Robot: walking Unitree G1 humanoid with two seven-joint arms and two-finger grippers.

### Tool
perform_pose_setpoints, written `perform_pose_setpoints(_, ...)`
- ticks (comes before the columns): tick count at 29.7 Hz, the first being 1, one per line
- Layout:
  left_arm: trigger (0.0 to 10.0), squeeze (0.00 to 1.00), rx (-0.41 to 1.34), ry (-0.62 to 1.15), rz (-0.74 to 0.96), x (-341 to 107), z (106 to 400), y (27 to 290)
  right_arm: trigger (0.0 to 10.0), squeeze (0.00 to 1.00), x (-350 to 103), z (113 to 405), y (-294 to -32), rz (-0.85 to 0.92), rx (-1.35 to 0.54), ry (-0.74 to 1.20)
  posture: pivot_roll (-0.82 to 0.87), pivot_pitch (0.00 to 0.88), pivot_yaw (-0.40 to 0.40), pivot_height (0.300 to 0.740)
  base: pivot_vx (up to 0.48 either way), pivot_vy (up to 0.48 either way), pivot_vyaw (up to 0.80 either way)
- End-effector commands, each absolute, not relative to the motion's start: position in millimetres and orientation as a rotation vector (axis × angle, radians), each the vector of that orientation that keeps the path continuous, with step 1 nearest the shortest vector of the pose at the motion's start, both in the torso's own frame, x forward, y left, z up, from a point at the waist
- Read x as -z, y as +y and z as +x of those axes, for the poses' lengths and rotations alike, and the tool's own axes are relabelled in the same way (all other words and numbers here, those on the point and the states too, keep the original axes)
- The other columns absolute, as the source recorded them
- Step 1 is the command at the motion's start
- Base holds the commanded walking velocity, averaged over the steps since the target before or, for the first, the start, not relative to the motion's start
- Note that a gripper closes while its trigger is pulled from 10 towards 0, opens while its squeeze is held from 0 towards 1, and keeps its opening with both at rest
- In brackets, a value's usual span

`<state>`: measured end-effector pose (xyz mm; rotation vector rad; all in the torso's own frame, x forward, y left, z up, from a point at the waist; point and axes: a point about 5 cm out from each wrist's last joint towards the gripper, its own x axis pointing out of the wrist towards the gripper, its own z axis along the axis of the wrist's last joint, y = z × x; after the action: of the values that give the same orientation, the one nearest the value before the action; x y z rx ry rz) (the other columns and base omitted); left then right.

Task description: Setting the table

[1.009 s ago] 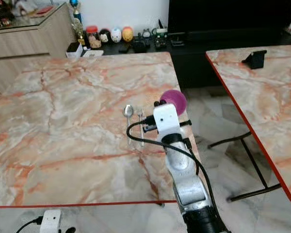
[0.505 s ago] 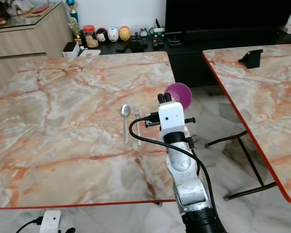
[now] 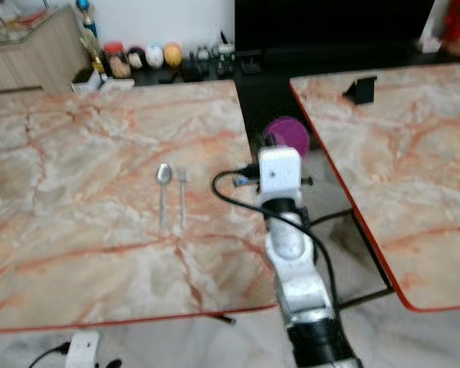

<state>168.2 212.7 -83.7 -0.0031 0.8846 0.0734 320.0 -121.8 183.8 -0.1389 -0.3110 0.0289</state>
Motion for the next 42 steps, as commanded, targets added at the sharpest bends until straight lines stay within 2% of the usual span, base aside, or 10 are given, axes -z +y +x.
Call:
perform_pose_setpoints(1,10.0,0.0,-0.085,0.913,0.008,85.9,161.0,219.0,10.0,0.0,-189.9,320.5,-112.3,-0.127,-0.063,-0.337,-0.11,0.0,0.055,0.74,0.0,-0.251,0.0)
perform_pose_setpoints(42,10.0,0.0,-0.08,0.921,0.005,86.0,160.9,219.7,10.0,0.0,-187.8,325.6,-121.1,-0.164,-0.056,-0.3,-0.11,0.0,0.06,0.74,0.0,-0.299,0.0)
